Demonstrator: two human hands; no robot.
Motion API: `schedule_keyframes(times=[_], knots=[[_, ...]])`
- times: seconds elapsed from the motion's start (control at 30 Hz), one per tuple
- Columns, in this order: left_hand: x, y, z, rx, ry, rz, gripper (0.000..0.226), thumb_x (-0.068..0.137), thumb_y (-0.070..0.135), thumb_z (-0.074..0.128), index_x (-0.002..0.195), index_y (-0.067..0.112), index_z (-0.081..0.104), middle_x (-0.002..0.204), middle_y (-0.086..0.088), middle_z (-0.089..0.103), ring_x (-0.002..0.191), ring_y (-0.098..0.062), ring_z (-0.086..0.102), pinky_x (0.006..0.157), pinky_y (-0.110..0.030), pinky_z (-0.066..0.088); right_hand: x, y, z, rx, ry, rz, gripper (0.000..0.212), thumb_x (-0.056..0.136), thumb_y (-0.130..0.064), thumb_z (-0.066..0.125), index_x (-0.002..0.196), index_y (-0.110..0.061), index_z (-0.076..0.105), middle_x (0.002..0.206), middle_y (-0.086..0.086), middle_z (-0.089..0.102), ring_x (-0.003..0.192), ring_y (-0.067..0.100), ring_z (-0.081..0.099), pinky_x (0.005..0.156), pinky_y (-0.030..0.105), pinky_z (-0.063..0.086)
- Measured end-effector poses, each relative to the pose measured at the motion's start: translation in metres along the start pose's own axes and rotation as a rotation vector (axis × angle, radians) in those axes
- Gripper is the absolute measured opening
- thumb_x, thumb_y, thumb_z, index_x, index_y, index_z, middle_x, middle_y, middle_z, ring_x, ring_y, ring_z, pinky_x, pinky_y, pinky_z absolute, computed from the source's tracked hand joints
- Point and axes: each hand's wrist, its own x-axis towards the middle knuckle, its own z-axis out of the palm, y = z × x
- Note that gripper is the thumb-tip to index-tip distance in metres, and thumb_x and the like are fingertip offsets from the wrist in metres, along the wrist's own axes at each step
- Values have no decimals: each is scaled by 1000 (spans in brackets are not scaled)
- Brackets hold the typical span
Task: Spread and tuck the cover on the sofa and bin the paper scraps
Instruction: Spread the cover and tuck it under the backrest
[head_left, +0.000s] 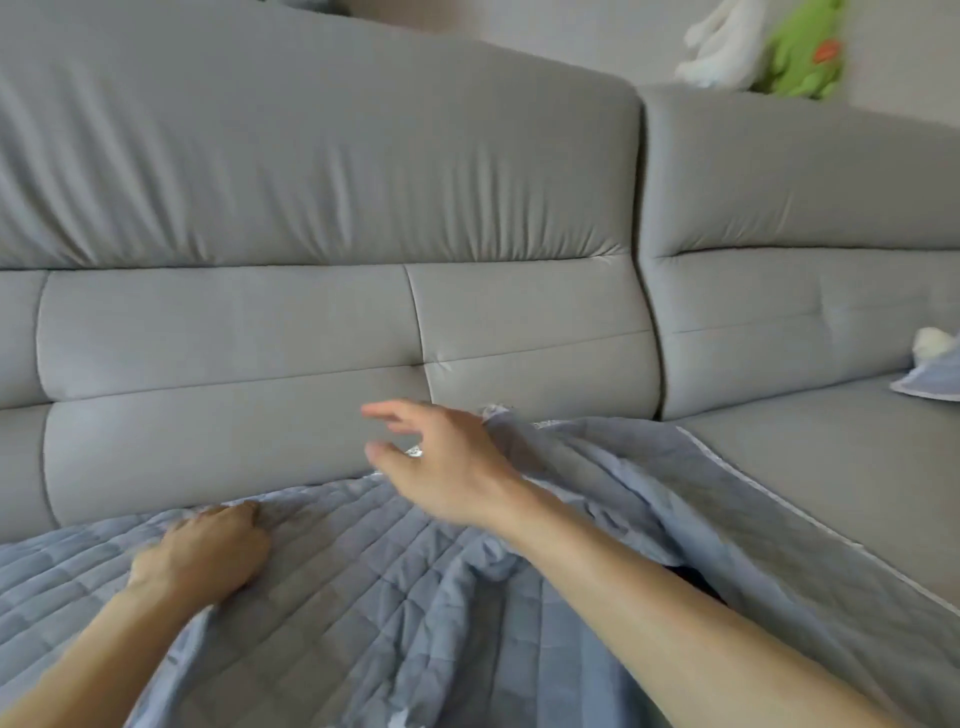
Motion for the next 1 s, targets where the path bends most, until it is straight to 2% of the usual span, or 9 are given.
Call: schedule_keyframes(times=[0.13,0.23,0.33,0.47,0.53,0.63,0.7,0.83,1.0], knots=[[-13,126,-10,-263,122,241,57,97,52,39,150,33,30,151,-6,41,133,-30,44,108,-42,36,-32,47,-118,46,350,115,28,93,-26,60,120,-25,65,115,-12,68,82,-13,58,79,3,38],[-48,206,-19,-408,307,404,73,88,74,23,153,42,18,159,0,25,142,-27,30,116,-44,27,-62,120,-179,-133,345,423,40,92,-42,56,129,-25,57,128,-3,63,111,10,60,94,23,41],[-89,278,-16,-369,379,425,70,82,77,15,148,53,15,163,4,11,148,-29,10,119,-50,16,-126,203,-211,-495,134,837,86,78,-81,40,148,-33,30,150,11,40,137,33,37,108,45,35],[-119,339,1,-99,172,314,60,88,77,16,144,56,24,163,11,-10,143,-38,-26,111,-67,-9,-205,256,-226,-468,41,1038,111,62,-99,30,153,-41,3,158,9,23,141,36,27,108,51,29],[-124,351,4,-70,29,215,62,86,79,11,146,60,13,162,11,-13,142,-41,-28,109,-69,-10,-215,256,-227,-450,107,973,88,77,-87,36,150,-43,17,148,9,34,133,36,37,103,47,37],[-128,367,-6,-63,-33,112,63,86,79,11,145,61,-3,162,8,-18,144,-45,-19,110,-68,-5,-205,242,-259,-679,189,709,42,96,-35,48,137,-37,38,124,5,44,115,30,51,85,39,48],[-134,374,-11,-83,19,99,62,88,76,10,146,59,-4,161,7,-21,145,-43,-17,111,-69,-4,-199,231,-301,-736,290,595,46,91,-15,50,131,-36,43,117,4,43,102,31,57,77,39,47],[-152,393,-16,-103,79,105,65,84,77,8,146,60,4,161,12,-19,146,-38,-20,110,-71,-6,-210,244,-390,-881,463,537,42,93,-14,49,131,-33,45,118,7,40,101,32,52,68,38,42],[-166,449,3,119,-52,178,82,74,91,13,147,57,-4,162,12,-16,147,-37,-14,108,-72,-7,-280,316,-444,-1098,427,803,41,96,-18,34,132,-34,46,122,5,40,110,28,41,76,34,44]])
